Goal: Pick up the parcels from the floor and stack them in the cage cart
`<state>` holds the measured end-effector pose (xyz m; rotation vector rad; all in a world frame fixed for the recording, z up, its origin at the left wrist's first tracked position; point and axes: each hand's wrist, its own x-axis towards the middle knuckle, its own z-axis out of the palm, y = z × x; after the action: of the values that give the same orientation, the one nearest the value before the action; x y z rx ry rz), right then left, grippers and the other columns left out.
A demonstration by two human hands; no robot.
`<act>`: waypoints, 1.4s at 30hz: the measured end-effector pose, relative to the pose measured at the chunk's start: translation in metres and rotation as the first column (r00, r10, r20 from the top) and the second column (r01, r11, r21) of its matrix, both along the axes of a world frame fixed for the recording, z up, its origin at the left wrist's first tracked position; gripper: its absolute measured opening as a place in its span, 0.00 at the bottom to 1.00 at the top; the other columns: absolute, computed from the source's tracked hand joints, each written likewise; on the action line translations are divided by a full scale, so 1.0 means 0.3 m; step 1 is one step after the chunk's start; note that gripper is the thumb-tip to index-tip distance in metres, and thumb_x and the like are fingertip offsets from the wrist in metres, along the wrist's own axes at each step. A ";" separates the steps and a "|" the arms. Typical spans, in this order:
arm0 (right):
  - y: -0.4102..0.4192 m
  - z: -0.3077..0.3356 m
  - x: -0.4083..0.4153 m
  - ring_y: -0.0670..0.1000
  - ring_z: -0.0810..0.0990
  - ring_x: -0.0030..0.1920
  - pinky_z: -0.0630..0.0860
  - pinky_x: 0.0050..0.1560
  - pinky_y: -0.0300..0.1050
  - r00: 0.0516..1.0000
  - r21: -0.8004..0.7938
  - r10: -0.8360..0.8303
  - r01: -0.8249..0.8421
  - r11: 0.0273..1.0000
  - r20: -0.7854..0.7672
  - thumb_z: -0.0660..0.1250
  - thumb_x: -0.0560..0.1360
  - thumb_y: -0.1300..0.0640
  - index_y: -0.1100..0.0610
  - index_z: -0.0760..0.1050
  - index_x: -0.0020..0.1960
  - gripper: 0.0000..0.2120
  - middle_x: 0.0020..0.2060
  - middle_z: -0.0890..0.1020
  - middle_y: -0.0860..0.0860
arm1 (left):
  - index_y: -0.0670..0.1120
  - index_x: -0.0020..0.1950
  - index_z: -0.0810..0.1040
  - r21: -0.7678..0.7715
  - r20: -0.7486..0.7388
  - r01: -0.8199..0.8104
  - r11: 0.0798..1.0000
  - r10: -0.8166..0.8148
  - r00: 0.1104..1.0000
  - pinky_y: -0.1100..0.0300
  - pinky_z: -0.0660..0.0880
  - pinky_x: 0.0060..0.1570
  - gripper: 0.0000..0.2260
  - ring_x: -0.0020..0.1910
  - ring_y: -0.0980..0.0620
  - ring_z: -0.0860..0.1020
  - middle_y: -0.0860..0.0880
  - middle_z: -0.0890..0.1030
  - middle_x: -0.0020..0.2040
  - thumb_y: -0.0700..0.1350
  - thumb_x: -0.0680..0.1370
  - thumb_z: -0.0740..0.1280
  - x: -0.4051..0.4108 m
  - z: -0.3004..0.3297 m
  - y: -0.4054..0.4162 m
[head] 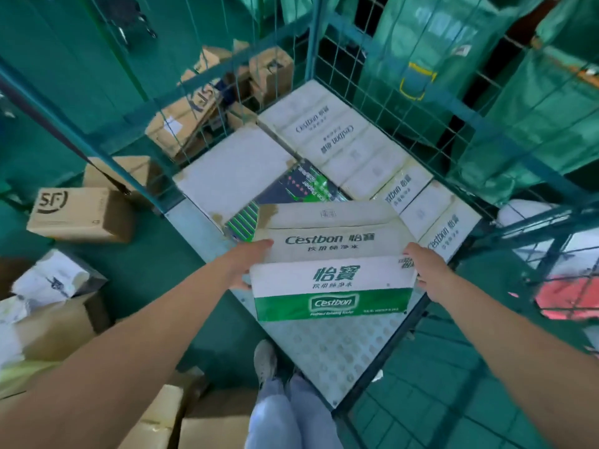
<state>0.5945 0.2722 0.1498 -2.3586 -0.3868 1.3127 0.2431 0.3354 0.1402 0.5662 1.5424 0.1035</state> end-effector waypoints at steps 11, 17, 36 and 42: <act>-0.066 -0.202 0.192 0.55 0.72 0.58 0.76 0.66 0.61 0.998 -0.060 -0.066 0.067 0.996 0.025 0.64 0.80 0.57 0.59 0.73 0.69 0.19 0.68 0.74 0.60 | 0.47 0.66 0.76 -0.198 -0.002 0.226 0.954 -0.231 0.973 0.42 0.78 0.63 0.22 0.53 0.46 0.80 0.46 0.80 0.54 0.60 0.79 0.70 0.202 -0.331 -0.053; -0.090 -0.151 0.222 0.53 0.72 0.58 0.74 0.70 0.58 0.988 -0.013 -0.153 0.154 0.988 0.030 0.63 0.81 0.57 0.57 0.73 0.62 0.11 0.64 0.74 0.55 | 0.49 0.67 0.76 -0.190 0.013 0.315 0.930 -0.319 0.948 0.43 0.78 0.62 0.22 0.56 0.45 0.81 0.46 0.82 0.58 0.61 0.79 0.70 0.276 -0.303 -0.012; 0.406 0.272 0.176 0.55 0.74 0.54 0.76 0.60 0.53 0.996 0.255 -0.002 -0.022 0.967 0.094 0.63 0.82 0.54 0.56 0.70 0.74 0.21 0.58 0.74 0.51 | 0.47 0.70 0.73 0.086 -0.082 0.263 0.961 -0.256 0.963 0.49 0.77 0.53 0.28 0.56 0.44 0.81 0.44 0.82 0.61 0.61 0.76 0.73 0.229 0.126 0.529; 0.735 0.229 0.050 0.54 0.71 0.58 0.68 0.58 0.47 0.988 0.245 0.061 -0.095 0.965 0.142 0.64 0.81 0.51 0.54 0.69 0.76 0.24 0.70 0.73 0.53 | 0.43 0.72 0.69 0.088 -0.030 0.184 0.979 -0.182 0.983 0.44 0.77 0.61 0.35 0.64 0.39 0.76 0.43 0.76 0.67 0.61 0.73 0.76 0.076 0.051 0.823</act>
<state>0.6094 0.4929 0.2185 -2.2404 -0.6534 1.0711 0.2659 0.5821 0.1554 0.7811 1.5051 0.0264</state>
